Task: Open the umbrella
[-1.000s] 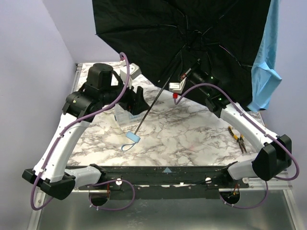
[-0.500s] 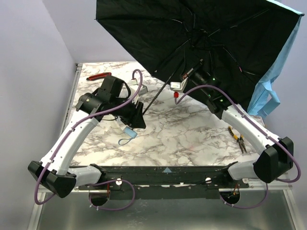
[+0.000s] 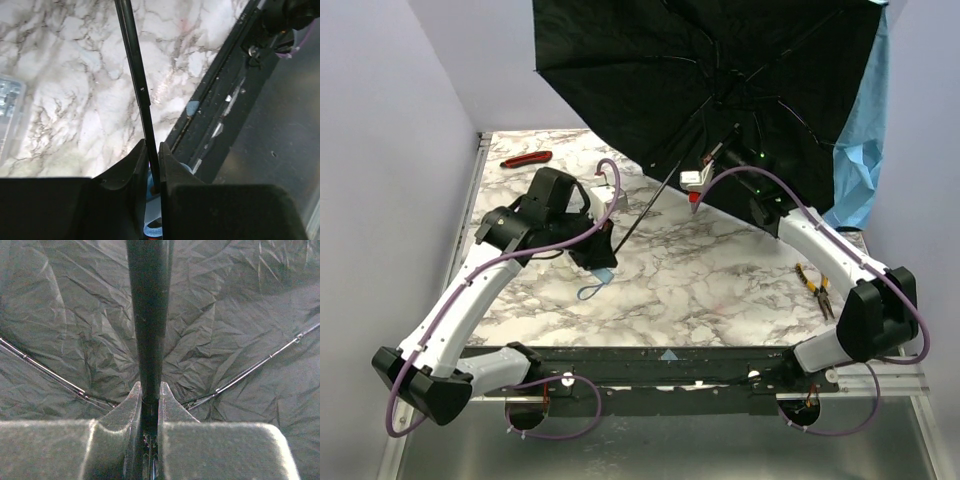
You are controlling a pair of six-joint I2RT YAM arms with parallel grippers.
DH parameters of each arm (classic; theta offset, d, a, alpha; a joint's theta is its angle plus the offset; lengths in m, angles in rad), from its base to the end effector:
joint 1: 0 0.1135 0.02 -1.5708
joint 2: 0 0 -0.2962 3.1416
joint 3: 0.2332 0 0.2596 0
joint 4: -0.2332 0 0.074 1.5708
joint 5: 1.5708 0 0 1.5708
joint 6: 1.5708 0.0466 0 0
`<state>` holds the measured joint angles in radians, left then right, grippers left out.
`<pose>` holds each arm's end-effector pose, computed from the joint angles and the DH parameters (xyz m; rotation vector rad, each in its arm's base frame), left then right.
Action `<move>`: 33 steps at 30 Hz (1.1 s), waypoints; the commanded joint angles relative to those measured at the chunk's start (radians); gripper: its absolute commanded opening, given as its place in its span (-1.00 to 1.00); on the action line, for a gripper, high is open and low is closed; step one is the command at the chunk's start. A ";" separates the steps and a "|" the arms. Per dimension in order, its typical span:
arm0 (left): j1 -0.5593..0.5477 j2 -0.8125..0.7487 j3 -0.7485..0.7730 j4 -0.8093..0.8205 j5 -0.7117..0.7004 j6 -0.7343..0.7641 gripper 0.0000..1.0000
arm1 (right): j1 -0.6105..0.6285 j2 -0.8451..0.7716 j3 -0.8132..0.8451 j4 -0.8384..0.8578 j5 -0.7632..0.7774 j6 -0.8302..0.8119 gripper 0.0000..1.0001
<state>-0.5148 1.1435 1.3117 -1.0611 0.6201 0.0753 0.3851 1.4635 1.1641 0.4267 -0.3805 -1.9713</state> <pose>0.1663 -0.1252 0.3973 0.9772 2.2637 -0.9544 0.3305 0.1526 0.4057 -1.5116 0.2707 -1.0118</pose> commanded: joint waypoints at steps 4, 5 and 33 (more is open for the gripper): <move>-0.023 0.076 0.000 -0.261 -0.037 0.076 -0.55 | -0.114 -0.007 0.045 0.244 0.096 0.028 -0.92; -0.023 0.095 0.013 -0.260 -0.037 0.074 -0.41 | -0.114 -0.020 0.033 0.240 0.079 0.032 -0.94; -0.119 0.343 0.143 -0.167 -0.074 0.030 0.04 | -0.107 -0.048 -0.003 0.238 -0.034 0.046 -0.97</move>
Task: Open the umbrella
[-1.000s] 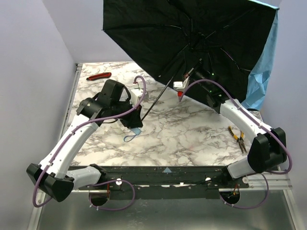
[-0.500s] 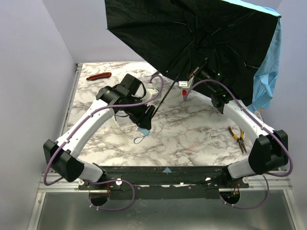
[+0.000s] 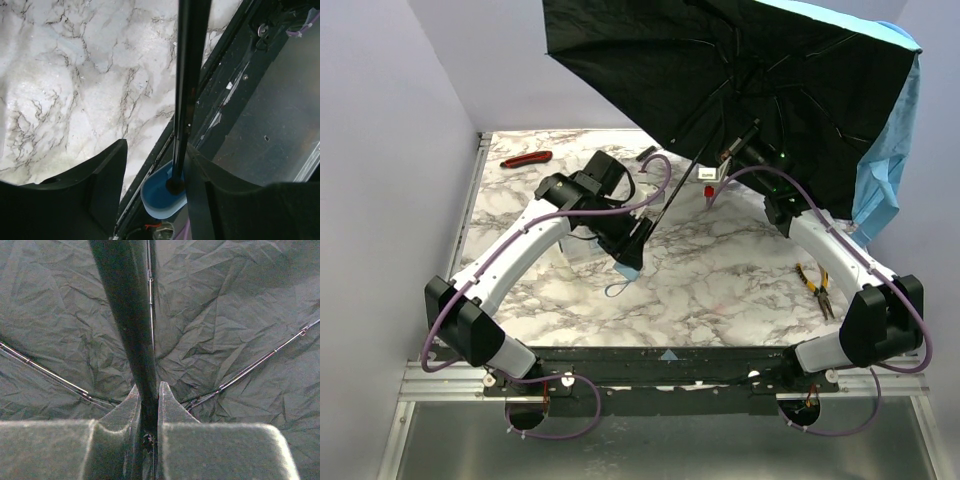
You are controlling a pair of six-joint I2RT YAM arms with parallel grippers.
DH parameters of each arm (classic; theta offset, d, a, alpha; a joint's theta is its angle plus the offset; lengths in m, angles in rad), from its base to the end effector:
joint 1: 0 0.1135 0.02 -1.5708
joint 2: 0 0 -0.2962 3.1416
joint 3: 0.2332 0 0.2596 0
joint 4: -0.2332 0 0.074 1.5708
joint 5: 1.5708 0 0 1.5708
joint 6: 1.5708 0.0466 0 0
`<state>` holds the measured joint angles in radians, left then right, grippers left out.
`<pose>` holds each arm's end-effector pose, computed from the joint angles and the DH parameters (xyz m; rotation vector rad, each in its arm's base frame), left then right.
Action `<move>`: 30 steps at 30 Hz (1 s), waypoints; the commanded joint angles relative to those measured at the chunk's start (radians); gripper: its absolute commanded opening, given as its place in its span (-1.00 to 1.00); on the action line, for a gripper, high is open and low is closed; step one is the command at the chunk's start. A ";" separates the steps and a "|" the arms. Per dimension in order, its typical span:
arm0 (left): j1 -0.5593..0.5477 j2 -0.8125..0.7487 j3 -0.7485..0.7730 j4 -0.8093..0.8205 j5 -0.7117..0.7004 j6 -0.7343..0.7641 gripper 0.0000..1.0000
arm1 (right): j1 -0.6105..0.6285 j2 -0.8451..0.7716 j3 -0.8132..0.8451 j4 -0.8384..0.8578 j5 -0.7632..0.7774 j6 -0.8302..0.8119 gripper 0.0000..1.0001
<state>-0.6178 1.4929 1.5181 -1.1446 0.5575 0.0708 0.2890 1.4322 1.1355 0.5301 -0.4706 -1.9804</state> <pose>0.2282 -0.1924 0.3730 1.0845 2.4957 -0.9166 0.3300 0.1202 0.4171 -1.4376 0.2048 -1.0953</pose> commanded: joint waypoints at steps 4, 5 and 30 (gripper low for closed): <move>-0.022 0.021 -0.029 -0.083 -0.012 0.023 0.12 | -0.011 -0.019 0.011 0.145 0.029 0.058 -0.97; -0.020 0.030 -0.014 -0.080 -0.015 0.019 0.13 | -0.011 -0.023 0.009 0.144 0.016 0.058 -0.97; -0.061 -0.033 -0.058 -0.105 0.016 0.111 -0.83 | -0.033 0.004 0.008 0.109 0.109 0.027 -0.85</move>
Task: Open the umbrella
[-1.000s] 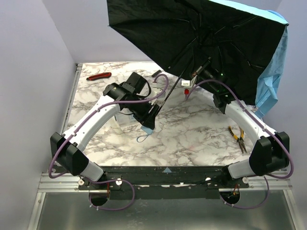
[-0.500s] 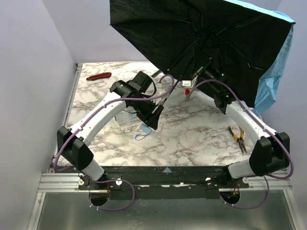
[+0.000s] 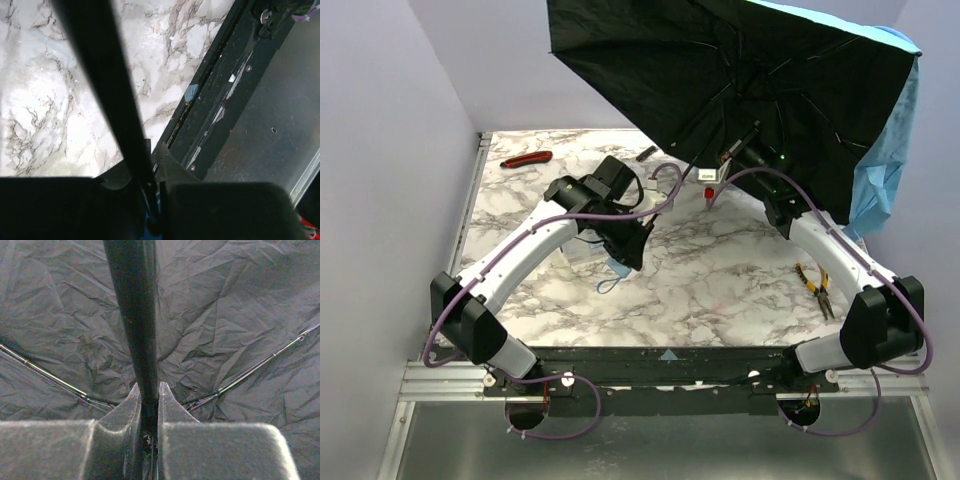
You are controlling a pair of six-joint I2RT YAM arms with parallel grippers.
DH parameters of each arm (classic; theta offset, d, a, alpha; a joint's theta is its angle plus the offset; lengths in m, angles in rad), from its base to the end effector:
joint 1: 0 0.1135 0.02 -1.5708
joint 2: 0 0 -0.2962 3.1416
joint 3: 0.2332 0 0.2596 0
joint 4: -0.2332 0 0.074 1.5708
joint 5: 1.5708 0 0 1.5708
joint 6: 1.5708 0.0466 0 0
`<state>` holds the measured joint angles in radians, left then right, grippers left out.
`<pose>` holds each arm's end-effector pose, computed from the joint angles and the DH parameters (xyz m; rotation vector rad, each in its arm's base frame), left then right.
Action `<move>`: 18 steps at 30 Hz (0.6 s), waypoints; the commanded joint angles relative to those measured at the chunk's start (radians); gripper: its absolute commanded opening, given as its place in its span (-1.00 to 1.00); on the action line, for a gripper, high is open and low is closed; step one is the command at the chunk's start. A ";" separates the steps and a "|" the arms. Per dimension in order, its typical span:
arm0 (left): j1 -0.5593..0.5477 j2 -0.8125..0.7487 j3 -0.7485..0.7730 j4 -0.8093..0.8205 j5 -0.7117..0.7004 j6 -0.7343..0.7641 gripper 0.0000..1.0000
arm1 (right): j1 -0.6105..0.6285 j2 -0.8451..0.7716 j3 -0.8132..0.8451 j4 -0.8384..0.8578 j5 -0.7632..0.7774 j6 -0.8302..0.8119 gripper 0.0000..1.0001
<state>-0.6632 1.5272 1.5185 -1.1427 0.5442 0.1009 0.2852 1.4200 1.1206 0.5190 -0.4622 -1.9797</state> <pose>0.2267 -0.2077 0.3632 1.1783 2.4940 -0.9007 0.3276 0.1177 0.4144 -1.4476 0.2229 -1.0953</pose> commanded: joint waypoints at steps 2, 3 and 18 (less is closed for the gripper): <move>-0.028 -0.087 -0.078 -0.127 0.033 0.110 -0.96 | -0.050 0.048 0.040 0.146 0.111 0.024 -0.81; -0.031 -0.094 -0.084 -0.134 0.035 0.116 -1.00 | -0.060 0.065 0.053 0.152 0.116 0.024 -0.80; -0.030 -0.115 -0.145 -0.173 0.015 0.161 -0.97 | -0.150 0.272 0.317 0.233 0.225 0.066 -0.60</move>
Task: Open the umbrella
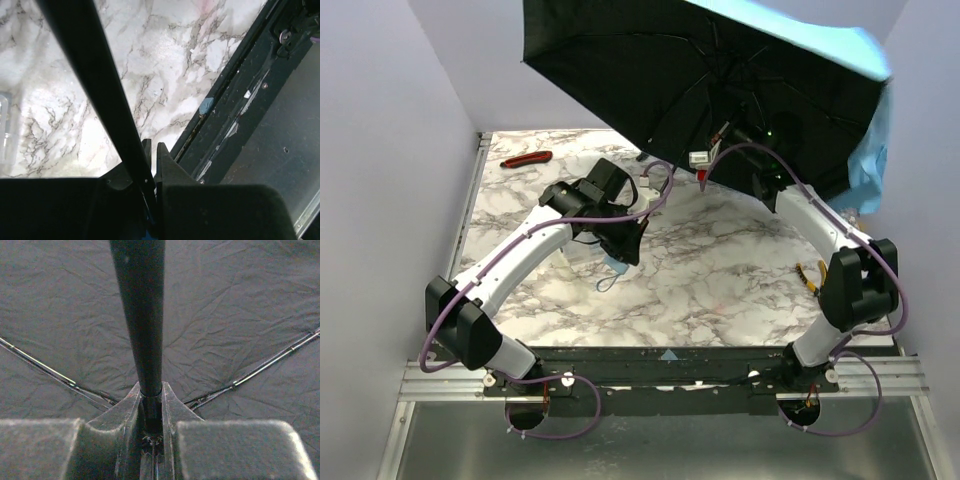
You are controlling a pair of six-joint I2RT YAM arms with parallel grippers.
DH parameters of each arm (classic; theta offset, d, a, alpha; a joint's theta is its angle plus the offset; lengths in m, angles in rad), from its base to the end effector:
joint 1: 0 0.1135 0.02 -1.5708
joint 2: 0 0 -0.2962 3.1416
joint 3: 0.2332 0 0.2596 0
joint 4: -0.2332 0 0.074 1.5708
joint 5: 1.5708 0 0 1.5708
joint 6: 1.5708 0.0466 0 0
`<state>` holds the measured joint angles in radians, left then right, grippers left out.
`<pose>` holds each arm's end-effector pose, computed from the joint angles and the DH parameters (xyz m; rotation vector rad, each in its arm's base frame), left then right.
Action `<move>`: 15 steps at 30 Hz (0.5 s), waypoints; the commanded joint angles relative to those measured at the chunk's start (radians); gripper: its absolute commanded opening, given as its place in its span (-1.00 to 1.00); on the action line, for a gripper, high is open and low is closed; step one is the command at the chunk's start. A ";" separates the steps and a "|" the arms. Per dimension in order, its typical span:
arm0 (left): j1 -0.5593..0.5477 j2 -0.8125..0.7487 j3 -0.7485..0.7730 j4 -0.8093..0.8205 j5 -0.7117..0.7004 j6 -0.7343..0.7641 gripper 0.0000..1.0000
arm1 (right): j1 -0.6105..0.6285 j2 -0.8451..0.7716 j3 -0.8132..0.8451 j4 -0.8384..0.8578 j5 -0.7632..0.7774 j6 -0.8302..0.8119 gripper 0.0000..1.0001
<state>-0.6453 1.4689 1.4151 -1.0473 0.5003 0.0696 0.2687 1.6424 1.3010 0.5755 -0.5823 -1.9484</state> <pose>0.2241 -0.1967 0.3520 1.1036 2.4811 -0.8481 0.3876 0.1333 0.4071 -1.4443 0.1442 -1.0082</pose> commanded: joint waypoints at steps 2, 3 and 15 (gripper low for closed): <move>-0.050 -0.056 -0.038 -0.267 0.057 0.193 -0.95 | -0.136 0.068 0.169 0.181 0.359 0.044 -0.57; -0.049 -0.055 -0.038 -0.269 0.055 0.194 -0.95 | -0.137 0.077 0.187 0.181 0.369 0.048 -0.57; -0.049 -0.056 -0.075 -0.281 0.019 0.213 -1.00 | -0.187 0.167 0.348 0.145 0.432 0.047 -0.59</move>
<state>-0.6380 1.4662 1.4246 -0.9367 0.4511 0.0528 0.2615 1.7603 1.5063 0.5903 -0.5945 -1.9347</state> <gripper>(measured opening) 0.081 0.206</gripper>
